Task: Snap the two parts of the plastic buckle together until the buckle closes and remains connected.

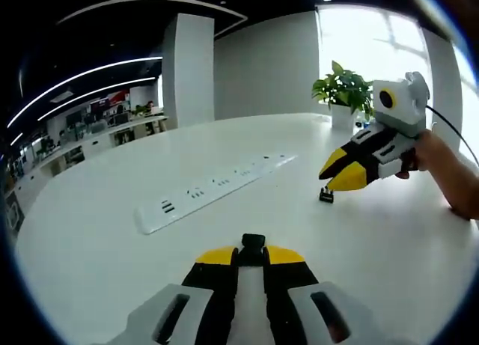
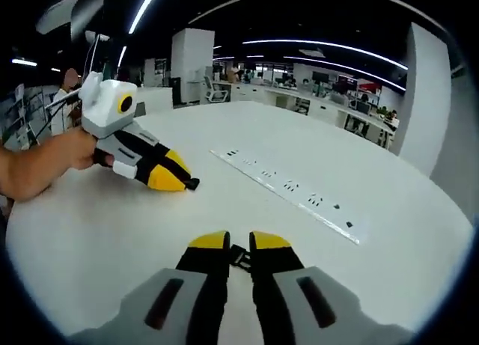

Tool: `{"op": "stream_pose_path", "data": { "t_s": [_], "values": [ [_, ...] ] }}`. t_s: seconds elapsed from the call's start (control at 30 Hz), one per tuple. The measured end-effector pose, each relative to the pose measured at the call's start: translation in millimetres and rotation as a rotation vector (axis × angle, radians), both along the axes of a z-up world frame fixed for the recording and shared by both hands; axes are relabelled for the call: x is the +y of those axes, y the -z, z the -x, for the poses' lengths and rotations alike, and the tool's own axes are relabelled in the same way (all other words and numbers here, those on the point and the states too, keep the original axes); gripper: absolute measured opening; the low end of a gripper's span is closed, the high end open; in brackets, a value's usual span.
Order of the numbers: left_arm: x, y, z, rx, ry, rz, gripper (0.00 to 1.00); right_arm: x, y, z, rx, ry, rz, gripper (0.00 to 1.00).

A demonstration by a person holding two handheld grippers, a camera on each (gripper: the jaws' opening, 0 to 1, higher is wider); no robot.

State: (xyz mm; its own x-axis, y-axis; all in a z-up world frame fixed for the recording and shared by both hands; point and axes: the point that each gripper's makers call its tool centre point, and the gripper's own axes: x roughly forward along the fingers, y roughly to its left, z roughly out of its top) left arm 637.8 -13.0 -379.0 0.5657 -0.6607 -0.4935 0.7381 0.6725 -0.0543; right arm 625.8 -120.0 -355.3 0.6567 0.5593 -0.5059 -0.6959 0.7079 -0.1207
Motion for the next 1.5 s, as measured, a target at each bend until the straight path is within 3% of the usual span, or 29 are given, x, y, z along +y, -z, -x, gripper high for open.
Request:
{"op": "stream_pose_path", "data": {
  "t_s": [0.33, 0.43, 0.63, 0.73, 1.13, 1.23, 1.33, 1.4, 1.47, 1.5],
  "values": [
    [0, -0.2, 0.6, 0.001, 0.001, 0.000, 0.12, 7, 7.6, 10, 0.051, -0.053, -0.023, 0.14],
    [0, -0.4, 1.2, 0.001, 0.001, -0.001, 0.12, 7, 10.7, 16, 0.097, -0.074, -0.026, 0.15],
    [0, -0.5, 1.7, 0.001, 0.002, -0.001, 0.12, 6, 10.3, 7, 0.060, -0.041, -0.021, 0.20],
    [0, -0.5, 1.9, 0.001, 0.002, -0.001, 0.12, 6, 14.2, 10, 0.071, -0.054, -0.006, 0.14],
    [0, -0.6, 1.7, 0.002, 0.001, -0.001, 0.12, 0, 9.2, 30, 0.158, -0.109, -0.006, 0.14],
    [0, -0.5, 1.2, 0.003, 0.001, 0.000, 0.12, -9, -2.5, 26, 0.151, -0.067, -0.026, 0.15],
    [0, -0.5, 1.6, 0.007, 0.005, -0.002, 0.12, -18, -15.8, 23, 0.161, 0.027, -0.112, 0.16],
    [1, -0.4, 1.8, 0.006, 0.005, -0.003, 0.12, -21, -11.8, 28, 0.210, 0.043, -0.093, 0.14],
    [1, -0.3, 2.2, 0.007, 0.005, -0.005, 0.12, -25, -9.7, 28, 0.255, 0.087, -0.041, 0.23],
    [1, -0.3, 2.2, 0.005, 0.006, -0.008, 0.12, -25, -16.0, 25, 0.242, 0.107, -0.047, 0.29]
  ]
}}
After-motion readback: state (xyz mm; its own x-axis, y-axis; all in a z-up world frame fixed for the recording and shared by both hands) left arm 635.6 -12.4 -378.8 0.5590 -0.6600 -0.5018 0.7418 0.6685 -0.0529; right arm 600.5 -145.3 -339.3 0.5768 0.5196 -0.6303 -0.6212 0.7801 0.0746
